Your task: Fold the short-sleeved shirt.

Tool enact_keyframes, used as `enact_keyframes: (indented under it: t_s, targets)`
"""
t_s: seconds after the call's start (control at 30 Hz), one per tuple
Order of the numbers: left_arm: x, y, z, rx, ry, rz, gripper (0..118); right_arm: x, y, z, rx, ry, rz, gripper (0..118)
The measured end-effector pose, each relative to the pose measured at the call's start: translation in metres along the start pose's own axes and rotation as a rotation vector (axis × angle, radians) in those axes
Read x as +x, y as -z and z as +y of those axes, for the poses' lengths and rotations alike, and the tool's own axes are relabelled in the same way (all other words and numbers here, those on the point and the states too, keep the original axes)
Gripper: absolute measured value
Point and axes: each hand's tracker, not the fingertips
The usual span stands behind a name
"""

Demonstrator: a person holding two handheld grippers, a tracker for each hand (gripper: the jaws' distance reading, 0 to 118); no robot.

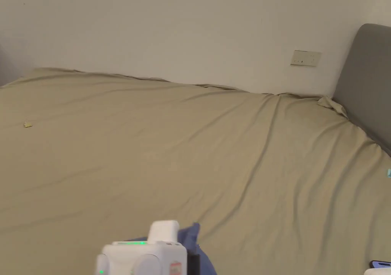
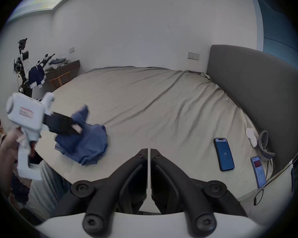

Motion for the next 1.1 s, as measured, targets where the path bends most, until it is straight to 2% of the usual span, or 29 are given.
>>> enact_keyframes:
  t_s: [0.03, 0.07, 0.1, 0.13, 0.27, 0.37, 0.43, 0.47, 0.5, 0.53, 0.57, 0.6, 0.67, 0.73, 0.77, 0.87, 0.97, 1.03, 1.1]
  targets:
    - [0.001, 0.014, -0.005, -0.026, -0.006, -0.009, 31, 0.001, 0.0, 0.0, -0.001, -0.002, -0.002, 5]
    - [-0.002, 0.024, -0.009, -0.043, -0.019, -0.029, 58, 0.001, -0.001, 0.0, 0.0, -0.001, -0.007, 5]
    - [-0.006, 0.028, -0.012, -0.033, -0.061, -0.091, 80, 0.002, -0.001, 0.0, 0.002, 0.002, -0.008, 5]
    - [-0.009, 0.027, -0.014, -0.016, -0.104, -0.165, 89, 0.003, 0.0, 0.0, 0.003, 0.007, -0.004, 5]
    - [-0.029, -0.024, -0.012, 0.107, -0.235, -0.252, 96, 0.003, 0.003, 0.001, 0.005, 0.019, 0.002, 5]
    - [-0.053, -0.064, -0.02, 0.314, -0.288, -0.318, 96, 0.0, 0.01, 0.001, -0.003, 0.013, 0.012, 5]
    - [-0.07, -0.064, -0.026, 0.368, -0.307, -0.31, 96, -0.004, 0.015, 0.001, -0.009, 0.01, 0.027, 5]
    - [-0.077, -0.058, -0.03, 0.344, -0.314, -0.307, 93, -0.006, 0.018, 0.001, -0.015, 0.006, 0.036, 5]
    - [-0.081, -0.05, -0.032, 0.296, -0.323, -0.324, 85, -0.008, 0.019, 0.001, -0.018, 0.005, 0.04, 5]
    - [-0.083, -0.04, -0.036, 0.227, -0.328, -0.356, 71, -0.011, 0.02, 0.001, -0.024, 0.001, 0.048, 5]
    - [-0.078, -0.027, -0.039, 0.184, -0.31, -0.38, 47, -0.013, 0.021, 0.0, -0.028, -0.005, 0.06, 5]
    - [-0.073, -0.017, -0.045, 0.162, -0.279, -0.381, 36, -0.015, 0.021, 0.0, -0.028, -0.011, 0.065, 5]
    - [-0.062, 0.008, -0.06, 0.092, -0.223, -0.422, 27, -0.019, 0.022, 0.0, -0.032, -0.017, 0.072, 5]
    - [-0.057, 0.036, -0.078, -0.04, -0.288, -0.349, 8, -0.021, 0.022, -0.001, -0.035, -0.017, 0.079, 5]
    - [-0.058, 0.047, -0.089, -0.063, -0.346, -0.318, 4, -0.022, 0.022, 0.0, -0.038, -0.017, 0.083, 5]
    - [-0.068, 0.051, -0.108, 0.044, -0.495, -0.449, 3, -0.026, 0.023, 0.003, -0.041, -0.028, 0.092, 5]
    - [-0.063, 0.032, -0.095, 0.025, -0.423, -0.388, 3, -0.03, 0.031, 0.008, -0.038, -0.043, 0.112, 5]
    - [-0.059, 0.001, -0.084, 0.078, -0.341, -0.346, 3, -0.035, 0.042, 0.012, -0.022, -0.03, 0.225, 5]
    - [-0.061, -0.04, -0.078, 0.183, -0.217, -0.385, 3, -0.043, 0.062, 0.016, -0.006, -0.002, 0.367, 5]
